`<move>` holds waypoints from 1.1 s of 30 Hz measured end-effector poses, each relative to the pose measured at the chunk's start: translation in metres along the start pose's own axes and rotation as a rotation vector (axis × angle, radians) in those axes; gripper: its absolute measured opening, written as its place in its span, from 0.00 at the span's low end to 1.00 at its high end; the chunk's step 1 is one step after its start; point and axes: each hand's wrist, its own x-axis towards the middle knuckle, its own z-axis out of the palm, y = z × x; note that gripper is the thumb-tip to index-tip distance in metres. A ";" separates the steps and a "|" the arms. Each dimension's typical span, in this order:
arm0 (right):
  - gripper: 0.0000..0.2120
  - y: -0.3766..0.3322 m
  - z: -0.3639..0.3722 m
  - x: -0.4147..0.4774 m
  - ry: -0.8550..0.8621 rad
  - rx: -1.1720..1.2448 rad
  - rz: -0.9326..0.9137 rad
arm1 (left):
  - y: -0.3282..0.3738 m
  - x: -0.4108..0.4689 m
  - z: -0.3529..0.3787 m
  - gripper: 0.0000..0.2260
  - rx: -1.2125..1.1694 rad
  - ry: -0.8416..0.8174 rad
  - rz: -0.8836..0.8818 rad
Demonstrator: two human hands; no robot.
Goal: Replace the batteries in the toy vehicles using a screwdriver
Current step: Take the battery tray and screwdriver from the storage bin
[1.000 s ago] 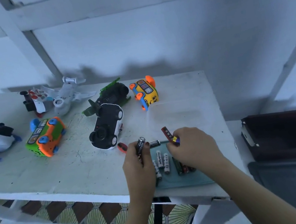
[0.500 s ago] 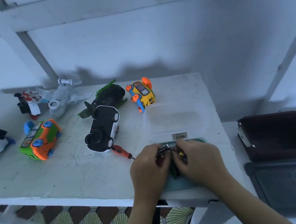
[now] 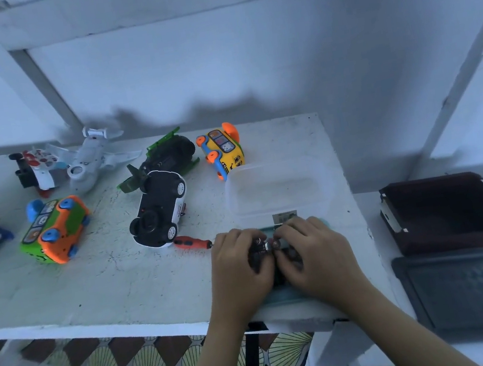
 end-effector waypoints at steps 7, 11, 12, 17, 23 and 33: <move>0.13 0.000 -0.005 -0.001 -0.038 0.063 -0.041 | -0.001 0.003 -0.008 0.17 -0.098 -0.114 0.032; 0.14 0.001 -0.010 -0.002 -0.072 0.113 -0.054 | -0.002 0.005 -0.013 0.23 -0.225 -0.168 0.036; 0.14 0.001 -0.011 -0.003 -0.065 0.123 -0.052 | -0.002 0.005 -0.014 0.23 -0.264 -0.161 0.026; 0.17 0.003 -0.009 -0.010 -0.057 0.180 -0.010 | 0.005 0.008 -0.012 0.19 -0.530 0.022 -0.266; 0.20 0.004 -0.010 -0.010 -0.090 0.270 0.016 | 0.007 0.013 -0.016 0.22 -0.723 0.134 -0.561; 0.30 0.000 -0.005 -0.013 -0.309 0.130 -0.018 | 0.017 0.020 -0.015 0.16 -1.332 0.239 -0.897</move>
